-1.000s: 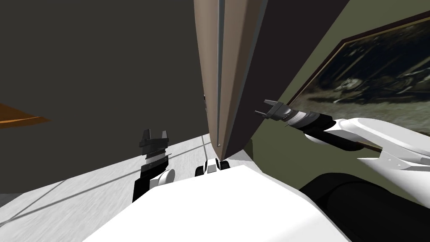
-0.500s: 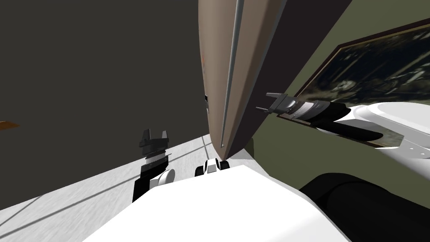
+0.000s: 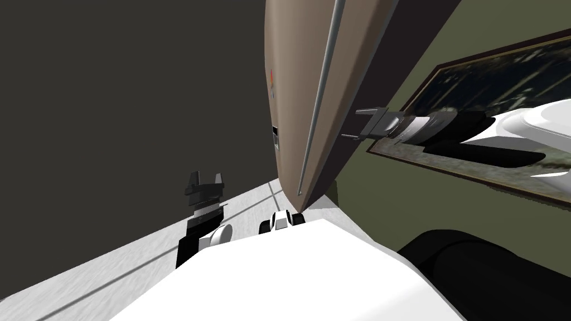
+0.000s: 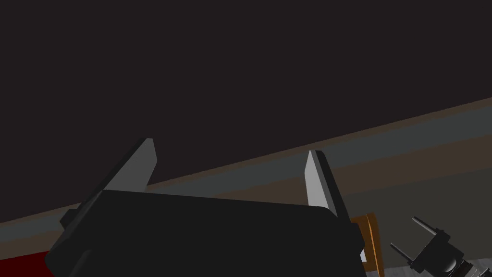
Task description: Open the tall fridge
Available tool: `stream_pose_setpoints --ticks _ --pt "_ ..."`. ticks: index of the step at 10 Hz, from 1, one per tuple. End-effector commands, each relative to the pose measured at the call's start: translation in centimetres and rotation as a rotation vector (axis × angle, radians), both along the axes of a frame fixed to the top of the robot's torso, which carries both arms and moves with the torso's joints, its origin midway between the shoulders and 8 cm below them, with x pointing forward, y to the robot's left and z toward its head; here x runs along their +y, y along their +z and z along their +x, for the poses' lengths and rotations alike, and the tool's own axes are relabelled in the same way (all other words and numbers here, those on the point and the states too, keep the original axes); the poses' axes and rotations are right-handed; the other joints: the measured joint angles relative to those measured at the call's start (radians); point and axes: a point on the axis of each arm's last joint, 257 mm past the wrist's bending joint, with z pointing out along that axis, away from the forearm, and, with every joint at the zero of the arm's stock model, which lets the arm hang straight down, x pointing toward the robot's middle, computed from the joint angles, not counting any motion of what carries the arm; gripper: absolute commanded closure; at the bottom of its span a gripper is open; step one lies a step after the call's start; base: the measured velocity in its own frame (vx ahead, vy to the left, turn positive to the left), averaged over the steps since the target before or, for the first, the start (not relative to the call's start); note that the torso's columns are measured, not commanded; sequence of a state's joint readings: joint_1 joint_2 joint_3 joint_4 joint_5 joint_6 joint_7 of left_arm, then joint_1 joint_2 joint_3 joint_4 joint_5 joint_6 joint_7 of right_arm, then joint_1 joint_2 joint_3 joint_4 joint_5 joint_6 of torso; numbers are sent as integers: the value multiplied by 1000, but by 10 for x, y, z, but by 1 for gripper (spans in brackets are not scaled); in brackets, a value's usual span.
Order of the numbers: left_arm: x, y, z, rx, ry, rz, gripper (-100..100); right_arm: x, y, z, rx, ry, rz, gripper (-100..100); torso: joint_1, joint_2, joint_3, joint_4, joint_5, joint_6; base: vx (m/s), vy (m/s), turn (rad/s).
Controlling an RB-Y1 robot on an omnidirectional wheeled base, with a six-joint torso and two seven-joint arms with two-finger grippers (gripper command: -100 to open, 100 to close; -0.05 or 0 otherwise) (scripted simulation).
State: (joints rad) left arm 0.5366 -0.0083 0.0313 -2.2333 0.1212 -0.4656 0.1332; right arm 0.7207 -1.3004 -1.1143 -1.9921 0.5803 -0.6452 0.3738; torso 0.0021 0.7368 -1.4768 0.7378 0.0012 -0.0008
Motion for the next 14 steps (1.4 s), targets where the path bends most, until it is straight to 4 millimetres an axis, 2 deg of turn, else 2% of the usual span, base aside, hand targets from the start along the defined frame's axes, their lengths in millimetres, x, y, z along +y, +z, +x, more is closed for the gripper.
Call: stream_pose_setpoints --ticks 1,3,8,9,11,12,13,14 --pt "0 0 0 0 0 0 0 8 22 6 -41 4 -110 -100 0 -1 -1 0 2 -4 8 121 -94" --pt "0 0 0 0 0 0 0 12 33 8 -64 5 -165 -100 10 -2 -3 0 6 -4 19 142 -117" --pt "0 0 0 0 0 0 0 36 71 14 -148 21 -359 -100 14 -8 -8 -2 9 -9 18 137 -104" --pt "0 0 0 0 0 0 0 39 74 15 -157 24 -380 -100 11 -9 -9 -2 8 -8 -4 93 -41" --pt "0 0 0 0 0 0 0 36 65 14 -137 25 -368 -100 1 -10 -9 -4 3 -6 -18 26 -34" --pt "0 0 0 0 0 0 0 36 65 14 -135 26 -368 100 -1 -9 -8 -4 1 -4 -13 0 -17" --pt "0 0 0 0 0 0 0 25 67 20 -132 -4 -367 100 -1 -8 -6 -4 0 -3 -30 134 -56" --pt "0 0 0 0 0 0 0 25 67 20 -132 -4 -367 100 5 -5 -3 -4 1 -2 -27 185 -52"
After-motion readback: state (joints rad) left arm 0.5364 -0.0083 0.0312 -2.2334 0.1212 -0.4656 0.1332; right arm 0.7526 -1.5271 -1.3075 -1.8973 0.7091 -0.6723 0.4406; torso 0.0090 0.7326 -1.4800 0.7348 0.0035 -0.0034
